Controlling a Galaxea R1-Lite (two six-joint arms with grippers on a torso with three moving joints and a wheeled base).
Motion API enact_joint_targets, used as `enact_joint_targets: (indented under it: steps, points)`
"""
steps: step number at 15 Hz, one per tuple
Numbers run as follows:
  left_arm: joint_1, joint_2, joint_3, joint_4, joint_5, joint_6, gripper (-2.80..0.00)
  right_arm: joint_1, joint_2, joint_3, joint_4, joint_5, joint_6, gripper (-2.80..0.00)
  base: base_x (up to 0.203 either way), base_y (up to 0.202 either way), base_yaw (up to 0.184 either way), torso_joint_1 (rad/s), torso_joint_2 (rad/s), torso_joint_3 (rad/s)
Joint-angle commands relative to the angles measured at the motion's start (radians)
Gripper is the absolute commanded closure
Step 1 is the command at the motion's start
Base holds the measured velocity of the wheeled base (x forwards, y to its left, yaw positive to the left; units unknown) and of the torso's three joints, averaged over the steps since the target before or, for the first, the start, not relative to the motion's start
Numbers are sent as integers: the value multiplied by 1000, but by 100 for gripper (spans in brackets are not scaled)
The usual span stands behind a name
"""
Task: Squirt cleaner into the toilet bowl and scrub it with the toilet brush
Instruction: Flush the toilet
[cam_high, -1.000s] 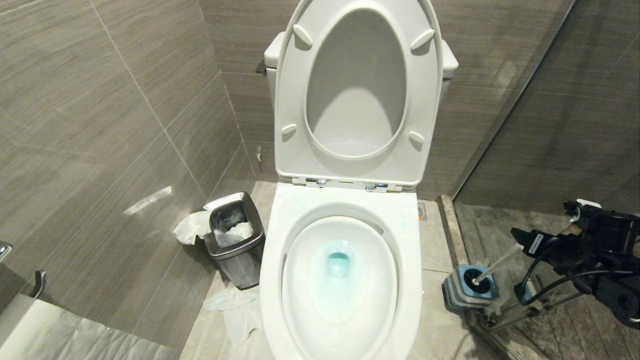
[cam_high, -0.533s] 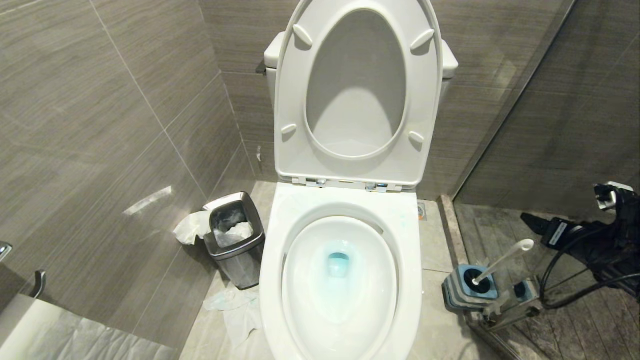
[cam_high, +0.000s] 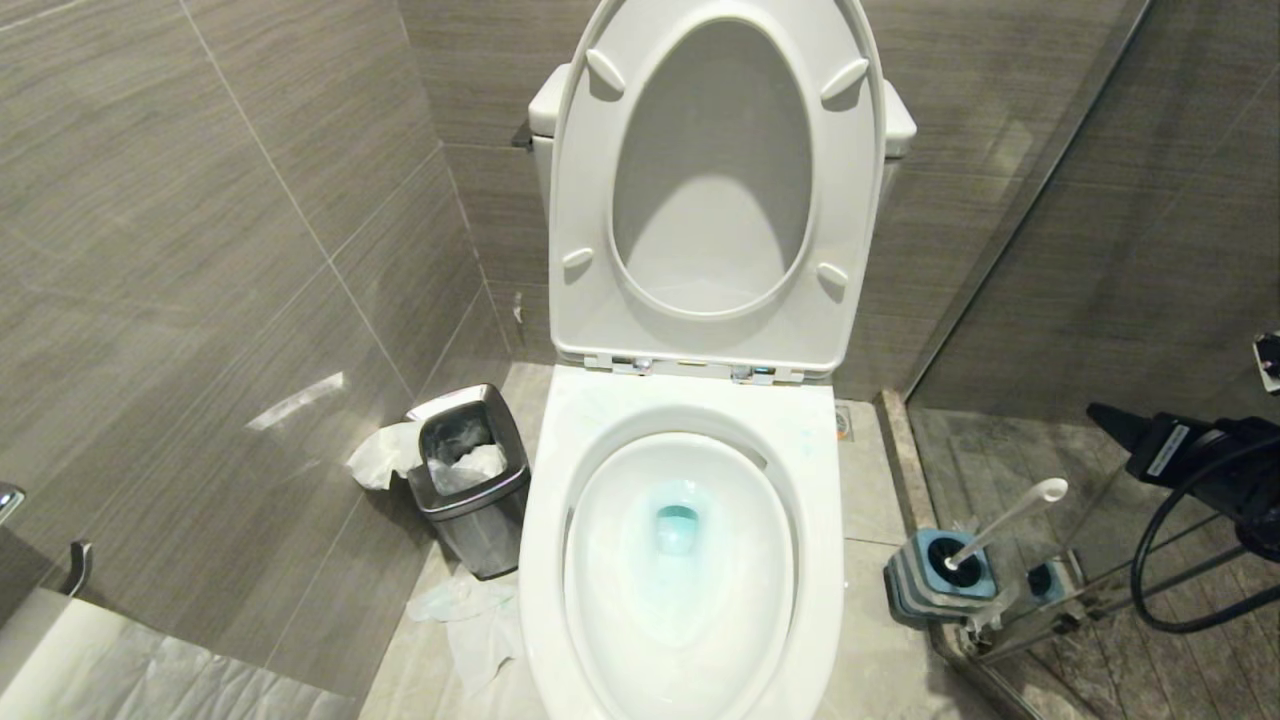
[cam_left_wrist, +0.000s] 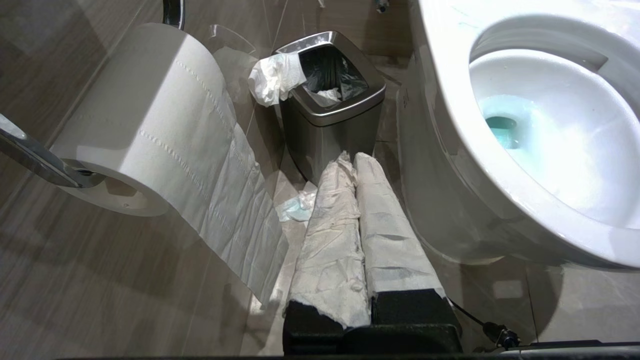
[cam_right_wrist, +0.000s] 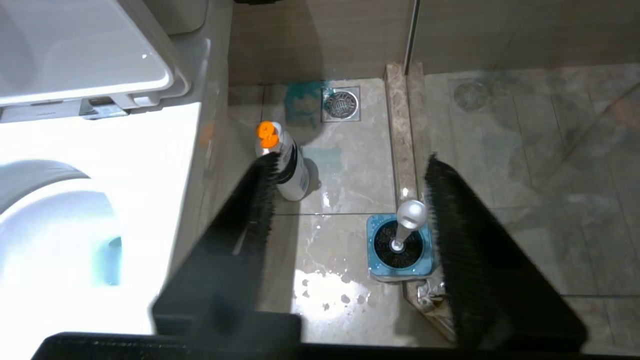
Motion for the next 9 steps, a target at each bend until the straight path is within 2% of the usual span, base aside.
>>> enact_joint_targets:
  steps: [1, 3, 5, 9]
  points:
    - [0, 1, 0, 0, 0, 0, 0, 0, -35, -8, 16, 0, -1, 0, 0, 0, 0, 0, 0, 0]
    - [0, 1, 0, 0, 0, 0, 0, 0, -52, -14, 23, 0, -4, 0, 0, 0, 0, 0, 0, 0]
    - [0, 1, 0, 0, 0, 0, 0, 0, -81, -28, 27, 8, -49, 0, 0, 0, 0, 0, 0, 0]
    - [0, 1, 0, 0, 0, 0, 0, 3, -208, -32, 67, 70, -67, 0, 0, 0, 0, 0, 0, 0]
